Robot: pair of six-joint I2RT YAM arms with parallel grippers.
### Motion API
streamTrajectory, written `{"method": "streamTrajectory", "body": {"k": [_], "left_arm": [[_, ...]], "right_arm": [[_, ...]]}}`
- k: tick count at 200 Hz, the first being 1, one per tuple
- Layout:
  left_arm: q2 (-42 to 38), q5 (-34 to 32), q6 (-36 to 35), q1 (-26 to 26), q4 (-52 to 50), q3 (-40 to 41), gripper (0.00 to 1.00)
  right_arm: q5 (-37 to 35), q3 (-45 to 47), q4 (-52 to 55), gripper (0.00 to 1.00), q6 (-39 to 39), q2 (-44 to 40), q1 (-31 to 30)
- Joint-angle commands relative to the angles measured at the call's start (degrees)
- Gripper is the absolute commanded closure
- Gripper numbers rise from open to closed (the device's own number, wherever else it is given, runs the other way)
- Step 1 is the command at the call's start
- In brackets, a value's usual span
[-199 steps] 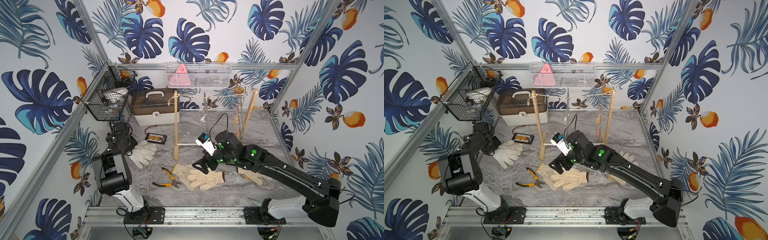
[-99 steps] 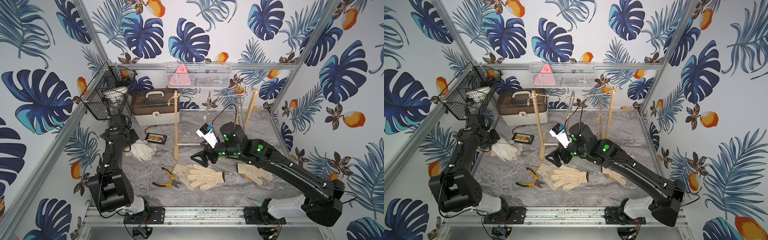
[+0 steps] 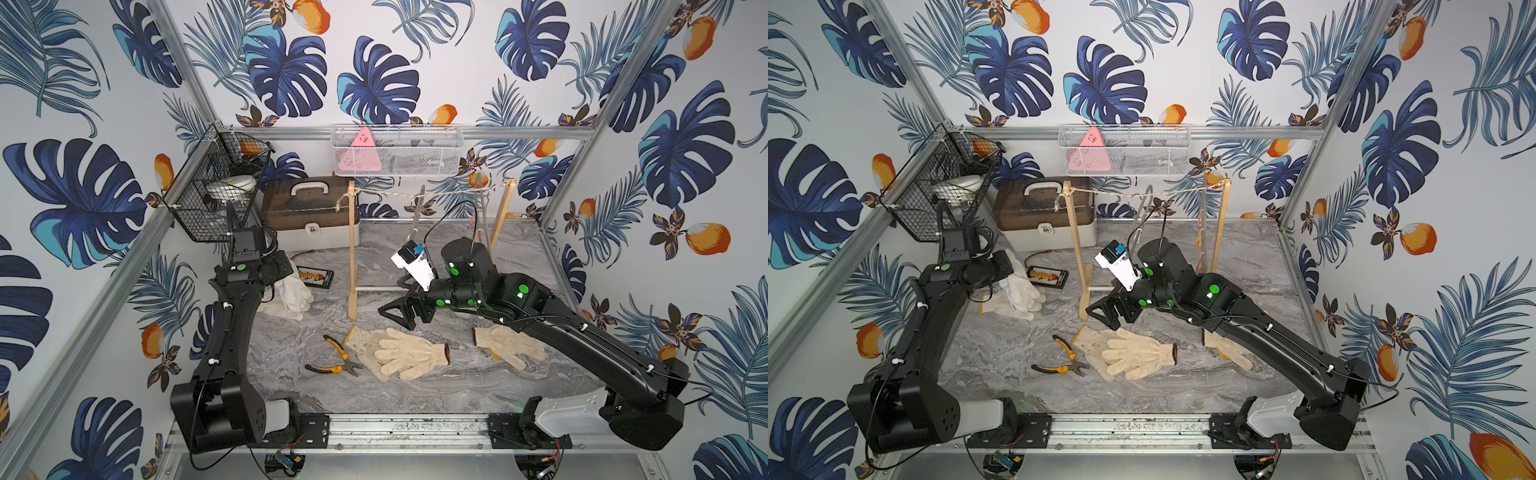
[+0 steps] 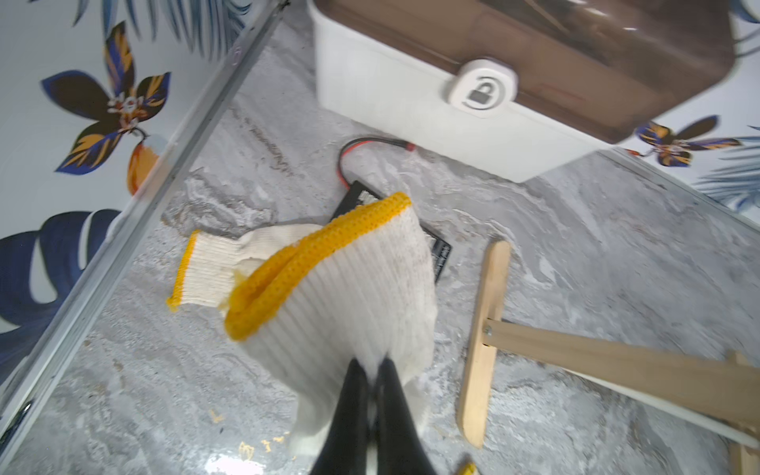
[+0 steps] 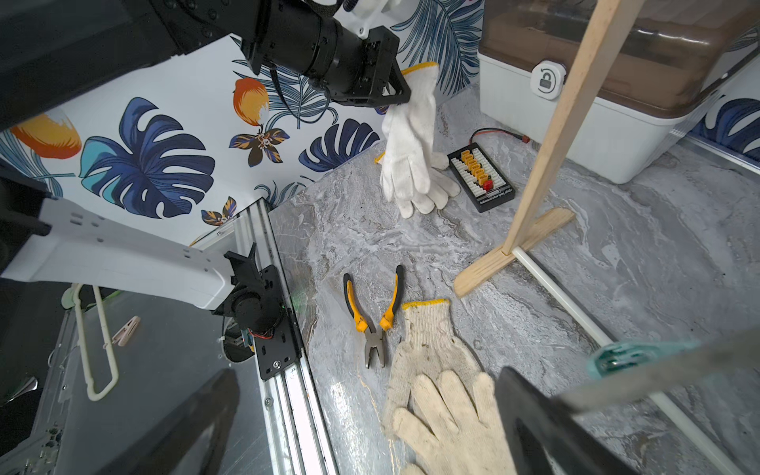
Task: Clip the gloves onto a hanger to dry
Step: Pick up the glove from the center of the board.
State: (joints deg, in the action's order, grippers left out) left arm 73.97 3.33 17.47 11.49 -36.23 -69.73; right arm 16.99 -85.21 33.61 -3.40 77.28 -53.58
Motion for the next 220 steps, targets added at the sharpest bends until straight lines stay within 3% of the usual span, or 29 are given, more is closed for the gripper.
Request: {"method": "streamTrajectory", "body": {"k": [1,40,89,128,220], "left_arm": [[-3.34,0.62,-3.51,-3.33,3.69,1.21,0.99],[-12.8,3.02,-9.48,-9.1,9.0,6.47,1.0],[-25.75,16.13,-19.91,-12.82,17.13,14.02,1.0],[-30.15,23.73,-24.85,-13.38,20.07,15.65,1.0],[-29.76,28.06,-23.82,-14.47,22.9,13.21,1.0]], "right_arm": [[0.38,-1.19,1.92,0.0,0.07,0.89,0.52],[5.49,-4.69,2.74,0.02,-4.22,4.03,3.83],[11.59,-9.87,0.6,0.08,-8.02,8.62,3.75],[10.03,-17.61,1.36,0.14,-9.65,13.83,3.75],[7.01,-27.37,-3.59,0.34,-15.44,23.46,2.69]]}}
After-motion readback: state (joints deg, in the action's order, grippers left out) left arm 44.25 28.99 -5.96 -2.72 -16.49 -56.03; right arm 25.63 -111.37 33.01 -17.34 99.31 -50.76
